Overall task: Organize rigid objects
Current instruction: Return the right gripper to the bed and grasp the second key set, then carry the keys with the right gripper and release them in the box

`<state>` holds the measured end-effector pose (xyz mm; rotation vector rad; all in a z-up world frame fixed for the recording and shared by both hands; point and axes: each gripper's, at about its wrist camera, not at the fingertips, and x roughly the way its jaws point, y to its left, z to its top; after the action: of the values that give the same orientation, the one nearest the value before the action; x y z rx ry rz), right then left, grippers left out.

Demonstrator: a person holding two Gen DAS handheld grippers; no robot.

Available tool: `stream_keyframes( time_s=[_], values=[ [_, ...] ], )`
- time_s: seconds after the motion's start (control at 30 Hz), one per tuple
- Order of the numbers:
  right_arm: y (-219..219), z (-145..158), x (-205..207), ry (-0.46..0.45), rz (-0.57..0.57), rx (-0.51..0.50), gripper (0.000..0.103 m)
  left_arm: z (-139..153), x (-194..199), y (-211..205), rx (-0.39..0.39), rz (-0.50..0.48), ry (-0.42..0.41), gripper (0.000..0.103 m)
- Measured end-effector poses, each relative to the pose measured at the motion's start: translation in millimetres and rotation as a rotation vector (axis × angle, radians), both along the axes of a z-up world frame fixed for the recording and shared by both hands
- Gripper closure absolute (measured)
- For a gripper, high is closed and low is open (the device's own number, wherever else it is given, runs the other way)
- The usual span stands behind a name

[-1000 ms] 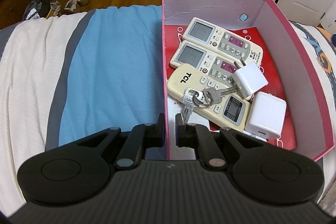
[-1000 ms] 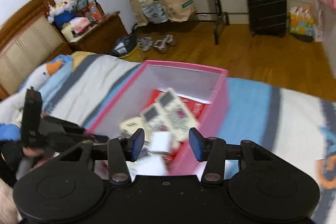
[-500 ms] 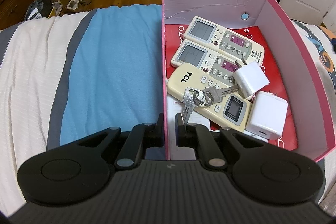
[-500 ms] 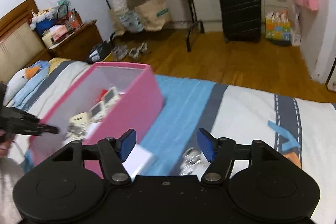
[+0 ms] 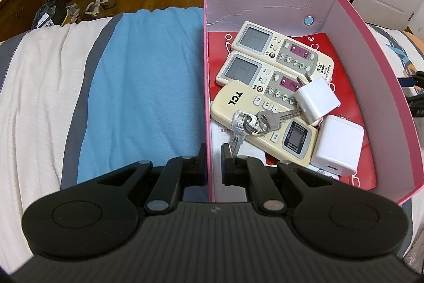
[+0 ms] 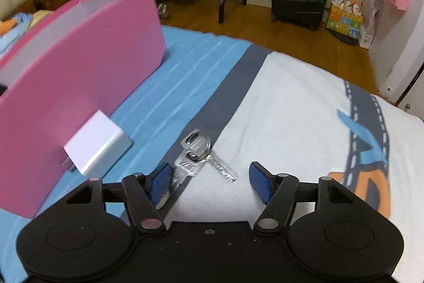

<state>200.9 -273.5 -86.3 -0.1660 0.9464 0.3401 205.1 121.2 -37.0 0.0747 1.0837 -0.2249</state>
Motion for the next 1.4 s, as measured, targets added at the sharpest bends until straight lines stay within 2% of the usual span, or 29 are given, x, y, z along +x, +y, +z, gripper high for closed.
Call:
stream_keyframes(
  time_s=[0.13,0.3,0.4,0.47,0.67,0.97,1.13,1.4],
  values=[
    [4.6,-3.2,1.5,-0.041,-0.011,-0.057,0.012,0.1,0.6,2.5,-0.012,0.002,0.005,0.097],
    [-2.2,-5.2,6.9,-0.021,-0.038,-0.017,0.010,0.2,0.8,2.8,-0.011,0.001,0.004,0.097],
    [1.8,1.5,3.2,-0.005,0.018,-0.008,0.034,0.1,0.6,2.3,-0.010,0.003,0.003,0.097],
    [4.9,7.1,2.1,0.014,0.049,-0.001,0.073,0.9,-0.1,1.2,-0.004,0.002,-0.008,0.097],
    [3.2,12.6,4.2,0.023,-0.013,0.020,0.073,2.3,-1.8,0.3,-0.001,0.006,-0.009,0.097],
    [3.4,28.3,-1.2,-0.030,-0.064,0.068,0.073,3.3,-2.6,-0.4,0.004,0.007,-0.012,0.097],
    [3.9,48.3,-6.4,-0.155,-0.096,0.065,0.073,3.2,-2.6,-0.3,0.004,0.007,-0.012,0.097],
    [4.9,92.2,-24.8,-0.312,-0.151,0.188,0.073,3.6,-3.3,-1.4,0.020,0.012,-0.013,0.097]
  ],
)
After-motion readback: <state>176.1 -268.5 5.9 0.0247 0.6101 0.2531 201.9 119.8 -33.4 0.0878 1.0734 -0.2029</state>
